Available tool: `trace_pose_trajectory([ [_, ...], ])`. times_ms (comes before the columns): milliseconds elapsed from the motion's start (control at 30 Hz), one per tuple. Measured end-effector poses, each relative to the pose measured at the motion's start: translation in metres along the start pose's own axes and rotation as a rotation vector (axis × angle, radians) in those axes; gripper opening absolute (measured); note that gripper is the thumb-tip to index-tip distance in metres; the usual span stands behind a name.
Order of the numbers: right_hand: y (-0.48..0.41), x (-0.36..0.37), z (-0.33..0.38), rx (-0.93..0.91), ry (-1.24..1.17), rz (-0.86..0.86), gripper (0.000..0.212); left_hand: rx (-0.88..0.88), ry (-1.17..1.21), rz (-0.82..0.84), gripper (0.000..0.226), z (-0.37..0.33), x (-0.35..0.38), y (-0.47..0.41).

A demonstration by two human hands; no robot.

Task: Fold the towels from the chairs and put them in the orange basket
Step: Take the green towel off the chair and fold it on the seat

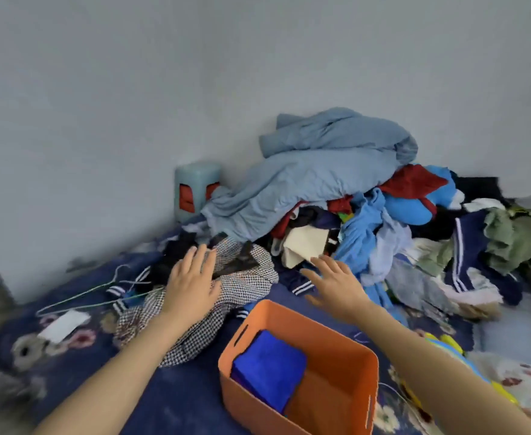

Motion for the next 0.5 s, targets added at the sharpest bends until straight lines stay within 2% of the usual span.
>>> trace_pose_trajectory([
  [167, -0.051, -0.021, 0.115, -0.327, -0.103, -0.022, 0.058, -0.348, -0.112, 0.092, 0.060, 0.105, -0.029, 0.115],
  [333, -0.084, -0.078, 0.260, -0.643, -0.186, -0.171, 0.061, -0.739, -0.188, 0.011, 0.057, 0.193, -0.096, 0.249],
  [467, -0.082, -0.119, 0.366, -0.838, -0.238, -0.218, 0.062, -0.969, -0.285, -0.055, 0.056, 0.226, -0.142, 0.350],
  [500, -0.078, -0.129, 0.393, -0.890, -0.246, -0.221, 0.061, -1.024, -0.301, -0.021, 0.054, 0.235, -0.150, 0.377],
])
Point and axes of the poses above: each hand's wrist, its own y-axis away from the middle knuckle, its own x-axis out of the palm, z = x × y, the point moved 5 cm from there along -y, towards the middle knuckle, and after that the axes turned 9 degrees about -x, right-handed, at the moved point
